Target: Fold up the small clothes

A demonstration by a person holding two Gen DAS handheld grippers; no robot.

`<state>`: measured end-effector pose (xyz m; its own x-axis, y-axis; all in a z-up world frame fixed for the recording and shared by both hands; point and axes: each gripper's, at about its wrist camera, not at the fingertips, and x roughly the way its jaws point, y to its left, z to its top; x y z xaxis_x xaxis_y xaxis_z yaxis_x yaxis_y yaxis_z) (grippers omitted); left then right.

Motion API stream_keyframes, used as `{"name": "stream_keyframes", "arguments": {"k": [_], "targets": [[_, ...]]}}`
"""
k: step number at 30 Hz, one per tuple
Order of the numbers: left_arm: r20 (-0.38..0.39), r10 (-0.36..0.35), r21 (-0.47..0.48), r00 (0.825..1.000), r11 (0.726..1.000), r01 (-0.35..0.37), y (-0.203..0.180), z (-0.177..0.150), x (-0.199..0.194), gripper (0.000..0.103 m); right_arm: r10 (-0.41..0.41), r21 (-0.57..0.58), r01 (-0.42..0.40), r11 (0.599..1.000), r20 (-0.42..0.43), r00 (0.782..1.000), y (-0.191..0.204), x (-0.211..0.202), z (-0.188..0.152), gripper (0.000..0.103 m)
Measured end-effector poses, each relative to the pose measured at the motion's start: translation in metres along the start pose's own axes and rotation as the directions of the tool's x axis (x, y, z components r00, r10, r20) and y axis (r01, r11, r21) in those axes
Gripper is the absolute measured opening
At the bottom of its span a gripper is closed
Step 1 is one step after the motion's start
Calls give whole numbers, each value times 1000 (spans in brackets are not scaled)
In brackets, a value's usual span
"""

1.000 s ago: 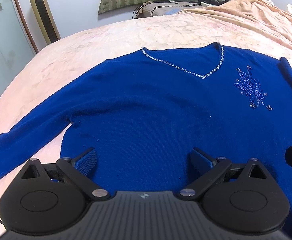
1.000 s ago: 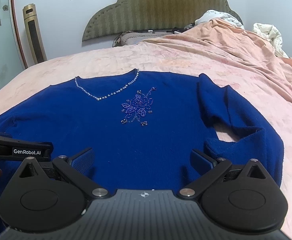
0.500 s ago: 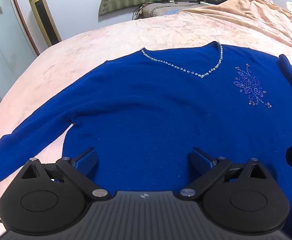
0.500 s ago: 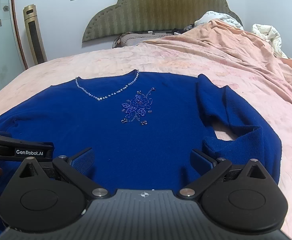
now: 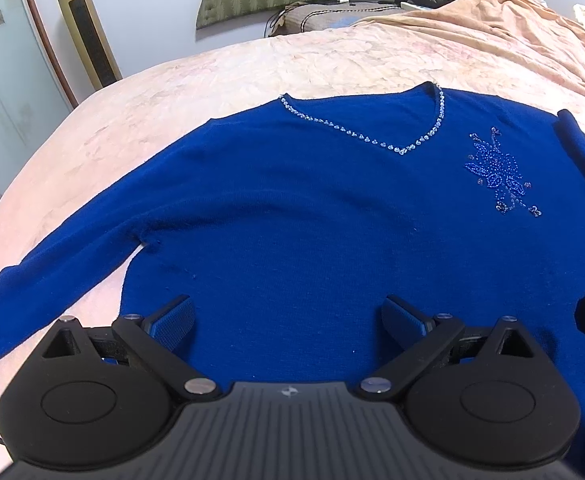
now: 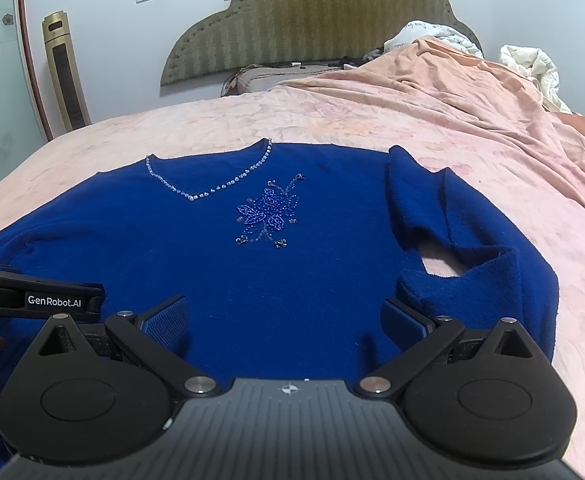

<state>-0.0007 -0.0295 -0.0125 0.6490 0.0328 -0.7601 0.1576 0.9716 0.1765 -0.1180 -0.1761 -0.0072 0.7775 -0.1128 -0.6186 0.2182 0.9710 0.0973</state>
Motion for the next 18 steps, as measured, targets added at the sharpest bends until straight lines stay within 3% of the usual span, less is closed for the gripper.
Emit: {"name": "stream_keyframes", "arguments": {"k": [18], "targets": [[6,-21,9,1000,1000,20,-6,0,-2,101,0,-26,1,1000,25,1000,2,-3,-4,103]]}}
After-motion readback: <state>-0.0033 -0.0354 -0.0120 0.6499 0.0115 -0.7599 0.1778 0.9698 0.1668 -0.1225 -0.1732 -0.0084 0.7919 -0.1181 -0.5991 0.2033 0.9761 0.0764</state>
